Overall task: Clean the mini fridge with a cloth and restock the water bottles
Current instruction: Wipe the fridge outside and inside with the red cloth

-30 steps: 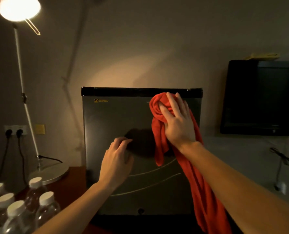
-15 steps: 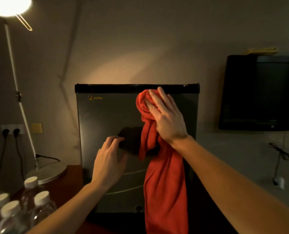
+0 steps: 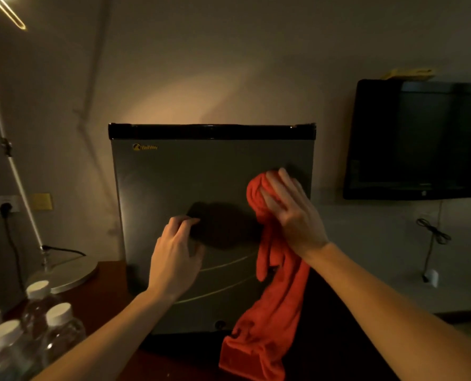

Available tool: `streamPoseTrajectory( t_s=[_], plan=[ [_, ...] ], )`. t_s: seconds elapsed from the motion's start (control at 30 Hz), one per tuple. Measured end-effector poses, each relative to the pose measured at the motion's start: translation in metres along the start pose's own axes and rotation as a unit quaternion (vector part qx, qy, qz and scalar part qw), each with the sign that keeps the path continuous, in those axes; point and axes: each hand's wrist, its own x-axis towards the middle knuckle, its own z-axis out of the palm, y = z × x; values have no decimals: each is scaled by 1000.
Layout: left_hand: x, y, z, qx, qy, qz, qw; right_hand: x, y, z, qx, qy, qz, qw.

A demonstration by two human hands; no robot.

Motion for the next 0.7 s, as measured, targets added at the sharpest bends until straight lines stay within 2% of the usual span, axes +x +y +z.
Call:
streamPoseTrajectory(
  t_s=[0.17,0.23,0.33,0.4,0.5,0.6,0.7],
  plan=[
    [8,-9,2,38,-1,23,999,30,-25,2,0,48,111,993],
    [7,-12,0,62,0,23,998,13,-59,20,35,33,63,997],
    [-3,-19,-10,88,-13,14,996,-25,-115,50,31,-78,-73,994],
    [-13,-30,-21,102,-21,14,994,-39,-130,59,15,-124,-122,985],
    [-23,-53,-37,93,-38,-27,995,-18,-124,55,-1,-105,-168,980],
    [-26,-69,-45,28,-7,-95,995,42,-121,37,-18,-50,-79,996],
    [-23,-75,-51,-26,37,-106,993,96,-138,27,-5,-39,11,999]
  ],
)
